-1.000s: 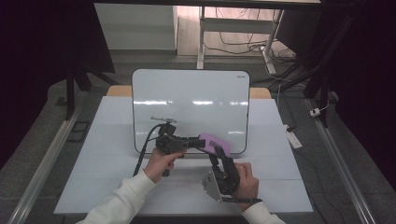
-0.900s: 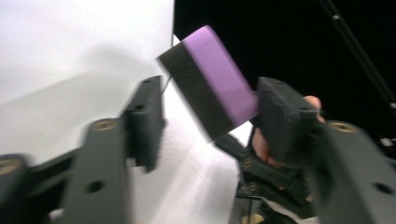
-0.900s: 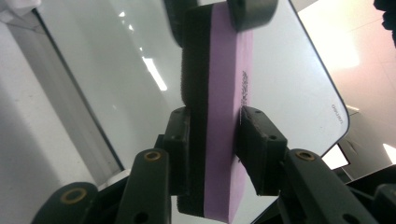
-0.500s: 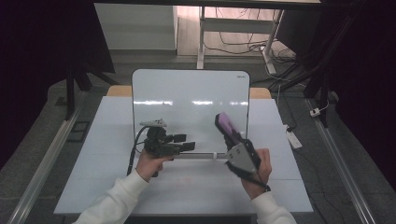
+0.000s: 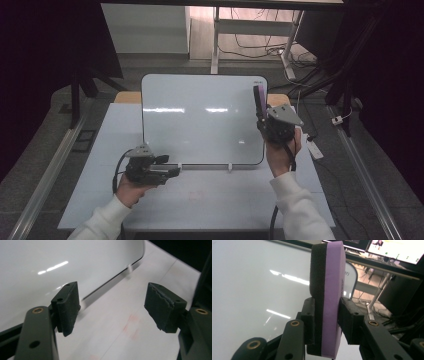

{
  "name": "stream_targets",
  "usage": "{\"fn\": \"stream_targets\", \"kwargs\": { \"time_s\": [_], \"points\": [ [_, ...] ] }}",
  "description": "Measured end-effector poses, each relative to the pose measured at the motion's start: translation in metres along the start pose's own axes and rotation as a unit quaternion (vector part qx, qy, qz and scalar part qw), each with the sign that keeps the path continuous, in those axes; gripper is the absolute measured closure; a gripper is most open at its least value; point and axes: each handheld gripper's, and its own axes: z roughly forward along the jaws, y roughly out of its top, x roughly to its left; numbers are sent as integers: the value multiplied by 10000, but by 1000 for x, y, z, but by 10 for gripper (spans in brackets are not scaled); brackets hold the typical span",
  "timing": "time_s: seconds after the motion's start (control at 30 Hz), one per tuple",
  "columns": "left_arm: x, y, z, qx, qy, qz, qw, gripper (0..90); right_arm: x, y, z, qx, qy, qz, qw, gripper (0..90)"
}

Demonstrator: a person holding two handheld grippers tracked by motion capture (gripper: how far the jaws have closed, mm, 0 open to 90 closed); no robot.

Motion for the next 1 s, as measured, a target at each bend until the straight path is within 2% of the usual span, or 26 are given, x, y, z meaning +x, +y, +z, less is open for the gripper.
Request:
{"fn": "stream_targets", "kwargs": {
  "time_s": [0.2, 0.33, 0.5, 0.63, 0.87, 1.0],
  "points": [
    [13, -25, -25, 2, 385, -169, 9991, 272, -4, 15, 18, 228, -160, 288, 9992, 653],
    [18, -36, -38, -41, 542, -264, 9982, 269, -2, 17, 28, 401, -66, 414, 9983, 651],
    [21, -44, -44, -10, 571, -358, 9977, 261, -4, 15, 38, 569, 29, 639, 9963, 648],
    [22, -46, -45, -3, 604, -354, 9975, 258, -9, 13, 41, 539, 96, 770, 9955, 642],
    [23, -47, -42, 30, 622, -364, 9974, 253, -14, 12, 39, 476, 121, 747, 9960, 621],
    [24, -48, -42, 28, 631, -392, 9972, 250, -15, 12, 35, 339, 110, 649, 9973, 526]
  ]
}}
